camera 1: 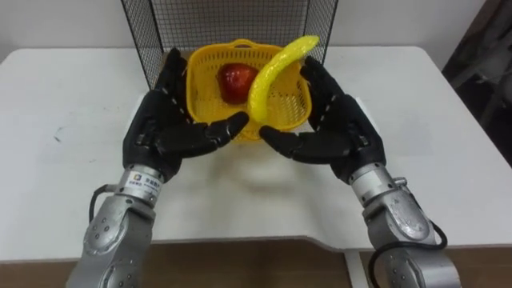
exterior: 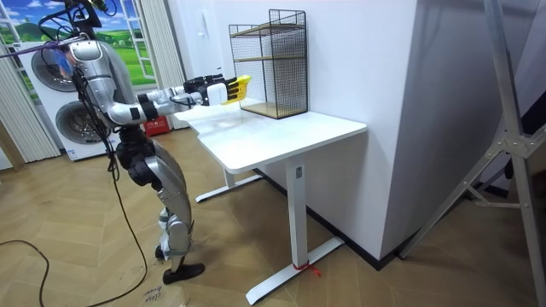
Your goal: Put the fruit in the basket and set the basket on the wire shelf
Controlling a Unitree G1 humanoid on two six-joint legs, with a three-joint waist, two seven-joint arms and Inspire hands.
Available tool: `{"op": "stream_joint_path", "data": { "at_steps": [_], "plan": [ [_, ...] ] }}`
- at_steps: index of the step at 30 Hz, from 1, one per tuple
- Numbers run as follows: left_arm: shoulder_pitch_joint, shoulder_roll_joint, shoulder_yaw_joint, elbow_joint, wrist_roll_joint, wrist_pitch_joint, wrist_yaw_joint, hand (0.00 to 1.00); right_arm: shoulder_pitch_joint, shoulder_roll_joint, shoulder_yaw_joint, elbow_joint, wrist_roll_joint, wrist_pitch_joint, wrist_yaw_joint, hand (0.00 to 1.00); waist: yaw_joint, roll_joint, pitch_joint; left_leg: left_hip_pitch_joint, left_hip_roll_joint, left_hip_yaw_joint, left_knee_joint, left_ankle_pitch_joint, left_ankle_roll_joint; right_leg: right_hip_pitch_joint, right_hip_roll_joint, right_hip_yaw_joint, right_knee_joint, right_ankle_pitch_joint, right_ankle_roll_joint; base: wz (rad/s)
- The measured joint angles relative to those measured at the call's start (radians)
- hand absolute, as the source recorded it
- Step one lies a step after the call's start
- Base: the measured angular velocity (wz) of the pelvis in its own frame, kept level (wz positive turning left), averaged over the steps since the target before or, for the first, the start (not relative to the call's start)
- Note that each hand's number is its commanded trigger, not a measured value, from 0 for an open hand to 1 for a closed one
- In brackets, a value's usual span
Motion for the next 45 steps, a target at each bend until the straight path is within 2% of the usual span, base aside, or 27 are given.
{"op": "stream_joint_path", "data": {
  "at_steps": [1, 2, 3, 4, 5, 6, 7, 9, 10, 12, 13, 15, 16, 17, 18, 19, 21, 22, 23, 24, 25, 26, 27, 28, 29, 36, 45],
  "plan": [
    [-0.001, 0.0, -0.002, 0.0, -0.001, 0.0, 0.0, 0.0, 0.0, -0.004, 0.0, 0.002, 0.0, 0.0, 0.0, 0.0, 0.0, -0.001, 0.0004, -0.028, -0.008, -0.002, -0.032, 0.005, -0.001, -0.001, -0.001, 0.002, -0.001, -0.003, 0.003, -0.14],
    [-0.001, 0.001, -0.003, 0.0, -0.002, 0.0, -0.001, 0.0, 0.0, -0.012, -0.001, 0.007, 0.0, 0.003, 0.0, 0.0, 0.004, -0.002, 0.0007, -0.07, -0.017, 0.006, -0.133, 0.037, -0.007, -0.001, 0.0, 0.013, -0.002, -0.006, 0.006, -0.32],
    [-0.001, -0.001, -0.005, 0.002, 0.001, 0.0, -0.001, 0.0, 0.001, -0.014, 0.0, 0.013, 0.0, 0.006, 0.006, 0.0, 0.012, -0.001, -0.0002, -0.091, -0.024, 0.009, -0.258, 0.102, -0.004, 0.001, 0.0, 0.014, 0.001, -0.011, 0.002, -0.43],
    [-0.001, -0.001, -0.005, 0.002, 0.001, 0.0, -0.001, 0.0, 0.001, -0.015, 0.0, 0.018, 0.0, 0.007, 0.008, 0.0, 0.022, -0.001, -0.0009, -0.094, -0.024, 0.01, -0.301, 0.144, 0.002, 0.003, 0.0, 0.016, 0.006, -0.017, 0.002, -0.37],
    [-0.001, 0.0, -0.005, 0.004, 0.002, 0.0, -0.001, 0.0, 0.004, -0.016, 0.0, 0.024, 0.0, 0.009, 0.01, 0.0, 0.024, -0.004, -0.0064, -0.09, -0.026, 0.006, -0.342, 0.215, 0.012, 0.011, 0.001, 0.019, 0.012, -0.029, 0.017, -0.09],
    [-0.003, 0.003, -0.005, 0.004, 0.0, -0.001, -0.001, 0.0, 0.003, -0.013, -0.001, 0.024, 0.0, 0.008, 0.011, 0.0, 0.01, -0.012, -0.0133, -0.084, -0.03, 0.011, -0.345, 0.248, 0.028, 0.021, -0.003, 0.012, 0.011, -0.041, 0.027, 0.05],
    [-0.003, 0.004, -0.005, 0.004, -0.001, -0.001, -0.001, 0.0, 0.003, -0.015, -0.002, 0.024, 0.002, 0.008, 0.014, 0.0, 0.005, -0.016, -0.0155, -0.083, -0.033, 0.013, -0.343, 0.256, 0.036, 0.025, -0.006, 0.009, 0.009, -0.046, 0.031, 0.17],
    [-0.002, 0.006, -0.012, 0.01, -0.002, -0.001, -0.001, 0.0, 0.004, -0.017, -0.004, 0.024, 0.001, 0.008, 0.024, 0.0, 0.0, -0.016, -0.0145, -0.079, -0.045, 0.013, -0.307, 0.278, 0.071, 0.049, -0.025, -0.003, 0.009, -0.071, 0.048, -0.02],
    [-0.001, 0.007, -0.013, 0.012, -0.001, -0.001, -0.001, 0.0, 0.004, -0.017, -0.003, 0.025, 0.0, 0.008, 0.025, 0.0, 0.003, -0.018, -0.0149, -0.081, -0.05, 0.016, -0.29, 0.267, 0.069, 0.055, -0.033, -0.005, 0.011, -0.081, 0.053, -0.05],
    [-0.001, 0.01, -0.014, 0.013, -0.002, -0.001, -0.001, 0.0, 0.004, -0.016, -0.006, 0.024, 0.0, 0.008, 0.024, 0.0, 0.003, -0.019, -0.0161, -0.082, -0.074, 0.032, -0.237, 0.209, 0.084, 0.073, -0.072, -0.008, 0.017, -0.112, 0.078, 0.0],
    [-0.001, 0.011, -0.014, 0.013, -0.002, -0.001, -0.001, 0.0, 0.003, -0.017, -0.005, 0.023, -0.002, 0.008, 0.024, 0.0, 0.005, -0.02, -0.0161, -0.08, -0.082, 0.035, -0.227, 0.196, 0.088, 0.076, -0.082, -0.004, 0.026, -0.12, 0.087, -0.04],
    [-0.001, 0.008, -0.023, 0.013, -0.003, -0.007, 0.0, 0.0, 0.002, -0.022, -0.003, 0.017, -0.006, 0.008, 0.021, 0.0, 0.011, -0.029, -0.0141, -0.06, -0.119, 0.069, -0.196, 0.138, 0.111, 0.072, -0.147, 0.002, 0.116, -0.156, 0.124, -0.14],
    [-0.001, 0.008, -0.026, 0.013, -0.004, -0.01, 0.0, 0.0, 0.003, -0.024, -0.002, 0.017, -0.006, 0.008, 0.017, 0.0, 0.014, -0.032, -0.0135, -0.049, -0.129, 0.08, -0.194, 0.128, 0.116, 0.062, -0.165, 0.005, 0.157, -0.156, 0.126, -0.18],
    [-0.001, 0.009, -0.026, 0.012, -0.004, -0.022, 0.0, 0.0, 0.003, -0.025, -0.002, 0.017, -0.006, 0.007, 0.012, 0.0, 0.022, -0.038, -0.0118, -0.031, -0.146, 0.097, -0.189, 0.108, 0.125, 0.038, -0.198, 0.002, 0.244, -0.143, 0.15, -0.09],
    [-0.001, 0.009, -0.03, 0.01, -0.004, -0.031, 0.0, 0.0, 0.002, -0.022, 0.001, 0.017, -0.006, 0.007, 0.005, 0.0, 0.022, -0.04, -0.0113, -0.017, -0.151, 0.112, -0.18, 0.089, 0.133, 0.027, -0.219, 0.0, 0.297, -0.118, 0.173, 0.0],
    [-0.002, 0.01, -0.032, 0.01, -0.003, -0.035, 0.0, 0.0, 0.002, -0.022, 0.003, 0.017, -0.008, 0.006, 0.004, 0.0, 0.024, -0.041, -0.0112, -0.009, -0.152, 0.115, -0.179, 0.08, 0.136, 0.023, -0.225, -0.003, 0.311, -0.106, 0.174, 0.04],
    [-0.007, 0.011, -0.031, 0.01, -0.002, -0.04, 0.0, 0.0, -0.001, -0.027, -0.002, 0.019, -0.007, 0.003, 0.004, 0.0, 0.028, -0.043, -0.0111, 0.011, -0.15, 0.1, -0.191, 0.061, 0.14, 0.009, -0.22, -0.024, 0.346, -0.041, 0.176, 0.06],
    [-0.007, 0.008, -0.035, 0.01, -0.003, -0.04, 0.0, 0.0, 0.0, -0.024, -0.001, 0.022, -0.007, 0.002, 0.004, 0.0, 0.026, -0.043, -0.0117, 0.015, -0.148, 0.088, -0.198, 0.061, 0.14, 0.003, -0.215, -0.024, 0.348, -0.046, 0.179, 0.0],
    [-0.012, 0.009, -0.036, 0.01, -0.002, -0.043, 0.001, 0.0, -0.003, -0.024, 0.0, 0.022, -0.008, 0.002, 0.004, 0.0, 0.039, -0.037, -0.0092, 0.015, -0.142, 0.061, -0.205, 0.061, 0.137, -0.025, -0.2, -0.025, 0.325, -0.076, 0.172, -0.15],
    [-0.014, 0.011, -0.035, 0.01, -0.003, -0.043, 0.002, 0.0, -0.002, -0.024, 0.0, 0.022, -0.008, 0.002, 0.005, 0.0, 0.047, -0.032, -0.0075, 0.016, -0.134, 0.046, -0.212, 0.06, 0.134, -0.06, -0.186, -0.033, 0.283, -0.089, 0.16, -0.16],
    [-0.015, 0.011, -0.034, 0.01, -0.003, -0.043, 0.002, 0.0, -0.002, -0.025, 0.0, 0.022, -0.009, 0.002, 0.005, 0.0, 0.047, -0.03, -0.0069, 0.016, -0.131, 0.042, -0.214, 0.059, 0.132, -0.076, -0.181, -0.043, 0.251, -0.089, 0.158, 0.0],
    [-0.029, 0.009, -0.035, 0.016, -0.001, -0.043, 0.002, 0.0, -0.004, -0.03, -0.001, 0.022, -0.013, 0.001, 0.005, 0.0, 0.043, -0.026, -0.0005, 0.015, -0.13, 0.031, -0.213, 0.059, 0.131, -0.103, -0.173, -0.047, 0.171, -0.083, 0.152, 0.16],
    [-0.042, 0.009, -0.035, 0.024, -0.001, -0.043, 0.002, 0.0, -0.007, -0.036, -0.002, 0.026, -0.019, 0.001, 0.005, 0.0, 0.043, -0.021, 0.0039, 0.015, -0.131, 0.031, -0.209, 0.056, 0.128, -0.122, -0.17, -0.045, 0.09, -0.026, 0.145, 0.23],
    [-0.041, 0.009, -0.036, 0.025, -0.001, -0.043, 0.002, 0.0, -0.006, -0.036, -0.002, 0.031, -0.022, 0.001, 0.004, 0.0, 0.039, -0.017, 0.0042, 0.017, -0.131, 0.03, -0.206, 0.055, 0.126, -0.122, -0.169, -0.046, 0.087, 0.01, 0.133, 0.12],
    [-0.04, 0.007, -0.034, 0.025, -0.002, -0.042, 0.002, 0.0, -0.006, -0.038, -0.003, 0.044, -0.022, 0.001, 0.004, 0.0, 0.036, -0.009, 0.0005, 0.025, -0.126, 0.029, -0.219, 0.056, 0.121, -0.115, -0.162, -0.055, 0.069, 0.021, 0.126, 0.0],
    [-0.04, 0.009, -0.037, 0.024, -0.002, -0.04, 0.002, 0.0, -0.006, -0.038, -0.005, 0.043, -0.008, 0.003, 0.006, 0.0, 0.025, 0.007, -0.0082, 0.049, -0.097, 0.013, -0.249, 0.068, 0.098, -0.063, -0.117, -0.071, -0.02, 0.051, 0.109, -0.01],
    [-0.038, 0.016, -0.043, 0.02, -0.001, -0.04, 0.002, 0.0, -0.007, -0.038, -0.002, 0.038, -0.012, 0.003, 0.006, 0.0, 0.027, 0.009, -0.0113, 0.078, -0.095, 0.009, -0.321, 0.107, 0.085, -0.032, -0.1, -0.075, -0.083, 0.083, 0.099, 0.0]
  ]
}}
